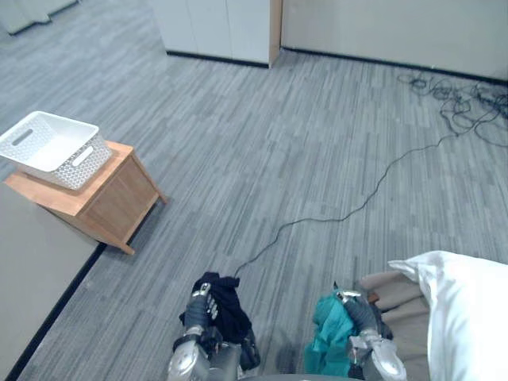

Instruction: Tidy the bed and pick cloth on bed and put in laundry

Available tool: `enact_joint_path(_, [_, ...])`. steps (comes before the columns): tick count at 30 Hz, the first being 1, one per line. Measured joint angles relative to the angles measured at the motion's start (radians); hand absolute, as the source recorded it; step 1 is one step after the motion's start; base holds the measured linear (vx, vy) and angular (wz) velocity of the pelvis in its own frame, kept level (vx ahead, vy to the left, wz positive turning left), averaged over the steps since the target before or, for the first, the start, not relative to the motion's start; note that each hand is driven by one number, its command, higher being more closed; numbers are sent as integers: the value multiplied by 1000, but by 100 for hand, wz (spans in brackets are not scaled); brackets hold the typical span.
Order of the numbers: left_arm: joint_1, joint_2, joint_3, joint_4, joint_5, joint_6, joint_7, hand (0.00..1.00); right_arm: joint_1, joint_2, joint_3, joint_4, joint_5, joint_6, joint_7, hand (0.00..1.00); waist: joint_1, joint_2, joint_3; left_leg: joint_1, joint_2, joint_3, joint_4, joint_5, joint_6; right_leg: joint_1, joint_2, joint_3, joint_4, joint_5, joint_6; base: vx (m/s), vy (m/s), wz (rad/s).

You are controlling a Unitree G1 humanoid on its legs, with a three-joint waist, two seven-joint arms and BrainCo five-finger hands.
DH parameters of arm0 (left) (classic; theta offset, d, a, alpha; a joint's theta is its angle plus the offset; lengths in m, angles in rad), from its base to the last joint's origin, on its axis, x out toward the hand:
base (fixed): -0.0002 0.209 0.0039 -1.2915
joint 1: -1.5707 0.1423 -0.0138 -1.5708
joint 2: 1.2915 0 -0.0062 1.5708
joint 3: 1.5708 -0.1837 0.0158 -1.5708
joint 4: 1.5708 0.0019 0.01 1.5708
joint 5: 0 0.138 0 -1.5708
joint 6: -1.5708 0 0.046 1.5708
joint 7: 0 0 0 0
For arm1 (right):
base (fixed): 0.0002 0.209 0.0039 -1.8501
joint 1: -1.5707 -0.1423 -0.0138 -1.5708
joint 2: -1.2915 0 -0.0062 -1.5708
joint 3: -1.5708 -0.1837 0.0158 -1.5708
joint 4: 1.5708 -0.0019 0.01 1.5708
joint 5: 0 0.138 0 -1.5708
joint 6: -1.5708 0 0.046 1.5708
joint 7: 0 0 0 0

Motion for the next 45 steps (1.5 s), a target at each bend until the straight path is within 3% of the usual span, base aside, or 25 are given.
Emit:
enact_joint_path(4, [0,8,-3,-26,-1,-8,29,100,35,2,2,-21,-5,-3,10,100,-30,53,27,182,34,-105,-70,-48,-40,-143,17,-88,-87,-83,-147,498,-53,59])
enact_joint_path(6, [-17,24,0,-23,-1,-15,26,100,66,3,1,-62,-4,-6,12,100,-52,71,40,215,69,-181,-55,-82,-81,-226,21,-98,-431,-28,-152,465,-232,115])
enact_joint_path(8, [-18,48,1,-8,-1,-22,16,100,94,5,-2,-73,-3,-7,23,100,-53,68,43,262,97,-234,-38,-118,-134,-236,20,-35,-735,126,-118,539,-374,104])
enact_joint_path(9, [-4,64,2,-5,-4,-32,17,100,119,5,-1,-91,-3,-7,44,100,-50,67,48,311,126,-264,-22,-174,-170,-232,11,17,-781,178,-117,507,-395,105])
enact_joint_path(12, [72,84,32,-16,-23,-53,19,100,144,5,2,-130,-3,-9,80,100,-50,41,7,403,188,-324,19,-302,-209,-225,1,35,-621,156,-143,548,-504,84])
enact_joint_path(13, [103,64,50,-15,-31,-51,25,100,135,-13,2,-151,-3,-9,77,100,-47,72,-24,426,233,-357,46,-318,-201,-245,32,5,-517,190,-153,648,-607,58])
enact_joint_path(14, [110,42,69,-12,-35,-50,32,100,94,-33,-1,-135,3,-4,74,100,-40,98,-23,326,284,-378,254,-276,-147,-256,65,-24,-450,138,-198,615,-627,29])
enact_joint_path(15, [116,21,71,-12,-41,-49,40,100,62,-48,0,-131,5,2,75,100,-27,102,-28,256,305,-394,391,-215,-103,-246,91,-29,-453,120,-214,552,-609,-8])
enact_joint_path(16, [119,-25,74,-10,-51,-48,47,100,24,-81,-1,-137,6,3,79,100,-9,154,-7,118,359,-425,641,-87,-91,-186,142,-52,-512,106,-242,519,-529,-19])
enact_joint_path(18, [120,-55,74,-7,-50,-48,46,100,-13,-95,-17,-125,5,6,84,100,15,172,21,-9,291,-466,831,-107,-135,-54,177,-76,-601,87,-293,520,-432,8])
enact_joint_path(21, [143,-56,107,-42,-51,-63,53,100,-26,-98,-31,-130,-4,5,109,100,41,164,27,-93,108,-377,669,-143,-192,151,209,-111,-750,57,-336,545,-407,20])
enact_joint_path(23, [144,-55,136,-90,-51,-65,70,100,-28,-100,-30,-182,-33,20,116,100,60,160,29,-142,30,-162,329,-117,-215,268,246,-148,-862,56,-328,574,-384,40])
enact_joint_path(25, [147,-56,139,-122,-51,-65,87,100,-17,-110,-28,-205,-39,47,107,100,60,162,30,-146,19,15,125,-58,-231,361,295,-192,-943,45,-307,430,-254,63])
enact_joint_path(27, [152,-58,136,-145,-50,-58,98,100,6,-115,-15,-206,-38,73,92,100,68,147,22,-142,13,166,56,-37,-187,443,331,-252,-974,-20,-266,394,-203,47])
enact_joint_path(28, [156,-59,135,-152,-49,-55,106,100,8,-115,-14,-206,-37,76,92,100,78,134,13,-149,-2,194,55,-37,-148,445,325,-273,-958,-56,-258,536,-267,38])
enact_joint_path(29, [154,-63,134,-153,-47,-45,114,100,13,-117,-19,-204,-33,80,91,100,77,108,-3,-152,-22,212,61,-52,-54,431,306,-296,-882,-114,-211,494,-197,26])
enact_joint_path(30, [154,-80,136,-153,-36,-44,128,100,8,-121,-18,-199,-30,80,94,100,79,124,-18,-146,-20,185,77,-66,42,352,287,-300,-674,-143,-176,623,-209,21])
enact_joint_path(31, [154,-83,137,-153,-27,-45,133,100,3,-121,-18,-192,-27,79,96,100,82,131,-27,-133,-18,164,64,-62,75,292,268,-293,-510,-143,-172,562,-126,24])
enact_joint_path(32, [140,-62,139,-152,-13,-44,135,100,-14,-103,-19,-162,-23,79,96,100,75,106,-38,-113,-42,111,29,-7,158,162,193,-295,-194,-75,-158,445,-101,38])
enact_joint_path(33, [130,-54,138,-149,-3,-43,139,100,-21,-91,-19,-138,-23,79,96,100,59,84,-36,-100,-61,65,24,13,158,106,145,-292,-69,-26,-173,534,-151,91])
enact_joint_path(35, [88,-32,97,-130,42,-41,156,100,-6,-54,-19,-93,-23,81,90,100,23,61,-17,10,-101,-82,22,-4,146,13,82,-242,74,-67,-253,556,-161,153])
enact_joint_path(39, [42,-16,49,-131,81,-45,167,100,67,-28,0,-98,-12,63,75,100,-27,112,-16,138,-53,-326,14,-73,93,-116,136,-41,-326,-94,-186,595,-224,190])
enact_joint_path(40, [27,20,40,-129,81,-48,172,100,78,-16,1,-103,-4,48,77,100,-20,110,-17,175,-37,-388,4,-90,54,-157,132,23,-604,3,-144,555,-300,110])
enact_joint_path(43, [26,74,40,-113,81,-49,198,100,81,0,3,-136,6,44,89,100,-22,75,-23,252,-34,-477,9,-161,-14,-206,103,147,-843,148,-71,621,-431,103])
enact_joint_path(45, [60,79,55,-109,80,-48,201,100,83,-10,19,-154,6,47,98,100,-19,79,-53,351,4,-523,25,-253,-44,-191,113,131,-787,171,-116,696,-523,87])
